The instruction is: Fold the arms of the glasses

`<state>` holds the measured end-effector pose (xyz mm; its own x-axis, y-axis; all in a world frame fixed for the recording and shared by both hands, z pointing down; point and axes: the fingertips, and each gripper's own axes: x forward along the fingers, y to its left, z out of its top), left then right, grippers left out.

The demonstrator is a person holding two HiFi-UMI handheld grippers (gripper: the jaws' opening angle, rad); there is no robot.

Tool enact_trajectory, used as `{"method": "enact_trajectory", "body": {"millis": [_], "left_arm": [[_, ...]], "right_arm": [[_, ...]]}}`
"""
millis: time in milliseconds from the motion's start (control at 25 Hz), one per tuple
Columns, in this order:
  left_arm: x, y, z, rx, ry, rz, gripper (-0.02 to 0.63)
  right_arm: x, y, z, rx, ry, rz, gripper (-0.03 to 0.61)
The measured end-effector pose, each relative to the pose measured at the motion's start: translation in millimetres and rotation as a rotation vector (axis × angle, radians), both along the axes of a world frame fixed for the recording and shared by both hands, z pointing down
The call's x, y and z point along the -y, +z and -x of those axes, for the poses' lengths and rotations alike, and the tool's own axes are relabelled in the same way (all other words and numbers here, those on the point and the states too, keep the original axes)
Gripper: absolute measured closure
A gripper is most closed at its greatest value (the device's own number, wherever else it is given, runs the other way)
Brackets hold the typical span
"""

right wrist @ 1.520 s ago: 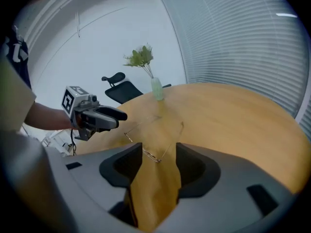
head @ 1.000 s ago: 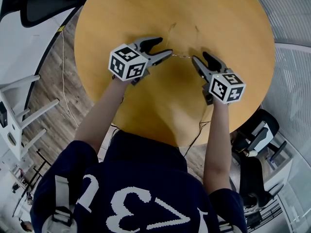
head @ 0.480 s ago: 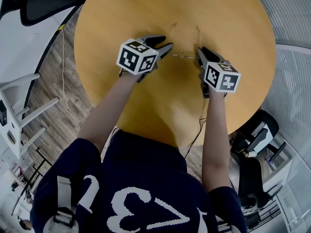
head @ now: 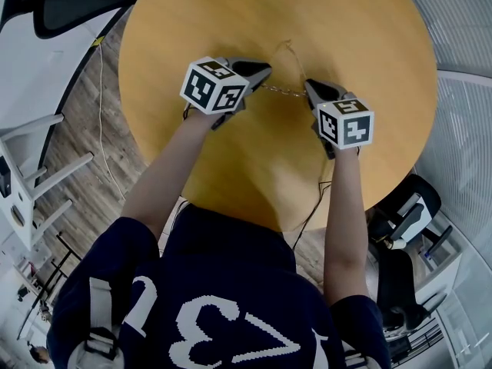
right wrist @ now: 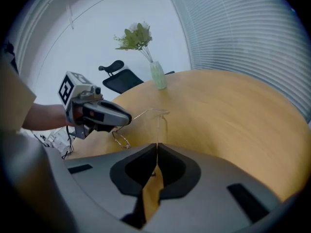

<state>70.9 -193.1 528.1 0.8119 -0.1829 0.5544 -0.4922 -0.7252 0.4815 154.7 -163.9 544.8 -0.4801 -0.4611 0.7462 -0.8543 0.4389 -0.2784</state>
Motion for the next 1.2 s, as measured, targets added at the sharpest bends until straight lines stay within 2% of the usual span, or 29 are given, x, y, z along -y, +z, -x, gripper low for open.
{"method": "enact_trajectory", "body": {"millis": [200,360,560,920,1200], "left_arm": [[-6.4,2.1,5.6,0.018,0.071,0.021,0.589],[-26.4,6.5,0.6,0.039,0.218,0.086,0.592],[-47.3,11.3,-2.3,0.093,0.373,0.14,0.592],[-59.0,13.9,-6.7,0.089,0.444,0.253,0.592],[-85.7,17.5,-6.1,0.133,0.575,0.331,0.592]], "right_arm": [[-7.3,-0.4,19.3,-0.076,-0.198,-0.004,0.551],[-13.7,-0.2,30.4,-0.14,-0.362,-0.011,0.551],[-17.8,-0.1,37.8,-0.196,-0.493,0.005,0.551],[-38.9,3.4,45.0,-0.24,-0.755,0.103,0.551],[-57.2,8.1,49.9,-0.226,-0.878,0.195,0.549]]}}
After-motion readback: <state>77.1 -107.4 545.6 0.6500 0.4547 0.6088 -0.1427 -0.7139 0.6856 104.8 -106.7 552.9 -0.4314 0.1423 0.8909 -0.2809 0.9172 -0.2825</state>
